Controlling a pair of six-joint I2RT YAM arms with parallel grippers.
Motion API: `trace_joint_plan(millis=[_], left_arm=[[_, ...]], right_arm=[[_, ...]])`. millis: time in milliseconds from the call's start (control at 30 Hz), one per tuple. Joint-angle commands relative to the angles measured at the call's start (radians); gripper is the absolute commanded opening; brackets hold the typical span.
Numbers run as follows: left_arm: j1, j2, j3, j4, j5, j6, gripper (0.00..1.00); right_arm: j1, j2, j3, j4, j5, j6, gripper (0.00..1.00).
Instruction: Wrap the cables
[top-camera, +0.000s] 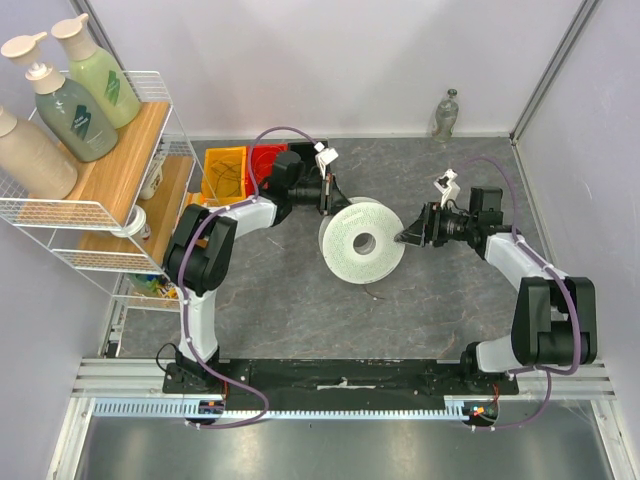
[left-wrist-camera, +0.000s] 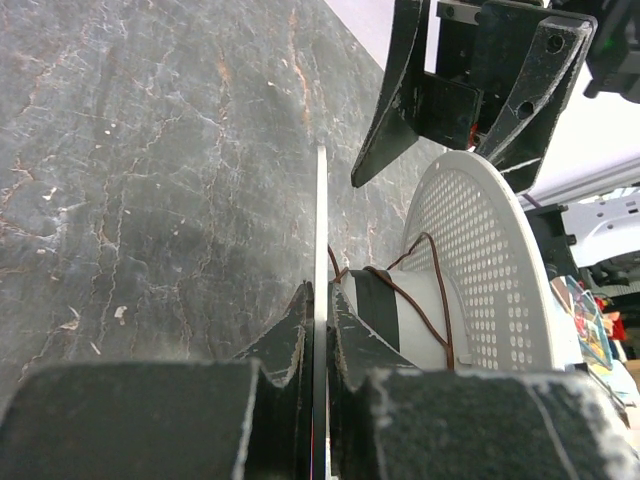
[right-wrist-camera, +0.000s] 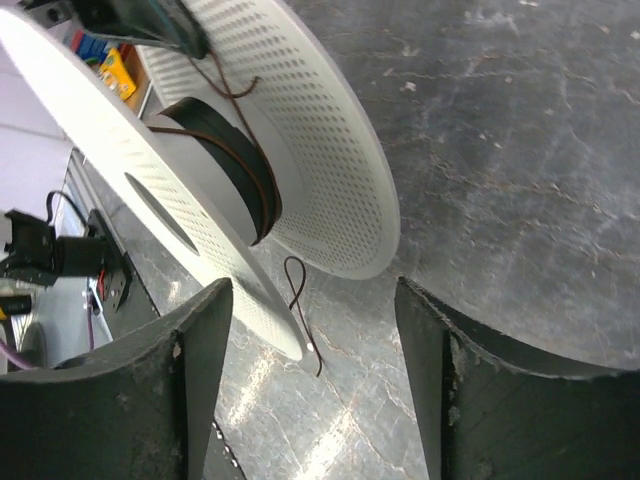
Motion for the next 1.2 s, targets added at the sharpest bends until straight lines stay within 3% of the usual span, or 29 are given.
trace_joint_plan(millis=[0,233,367,500,600,667,800,1000,1167], left_arm=[[0.004,0.011,0.058,0.077,0.084,-0.088,0.02],[0.004,0.032,0.076,0.089,0.113,-0.108,0.02],[0.002,0.053,0.091,0.094,0.112,-0.119,0.02],[0.002,0.072,0.114,0.092,0.116,-0.131,0.02],[0.004,0.076,0.127,0.068,0.110,-0.116,0.02],[0.009,0.077,0.130,0.046,0.100,-0.099,0.07],[0.016,0.073,0.130,0.010,0.083,-0.074,0.22],[0.050,0.058,0.131,-0.046,0.026,-0.035,0.57],[0.074,0.054,0.142,-0.101,-0.029,0.012,0.71]], right_arm=[[0.002,0.033,0.006,0.116,-0.151,-0.062,0.71],[0.019,0.046,-0.002,0.113,-0.199,-0.069,0.59],[0.021,0.056,0.001,0.102,-0.207,-0.070,0.48],[0.019,0.078,0.015,0.094,-0.211,-0.070,0.29],[0.019,0.102,0.026,0.087,-0.216,-0.069,0.10],[0.018,0.116,0.037,0.079,-0.217,-0.065,0.00],[0.016,0.128,0.047,0.077,-0.217,-0.058,0.00],[-0.002,0.150,0.064,0.082,-0.231,-0.052,0.00],[-0.030,0.190,0.089,0.083,-0.247,-0.049,0.00]])
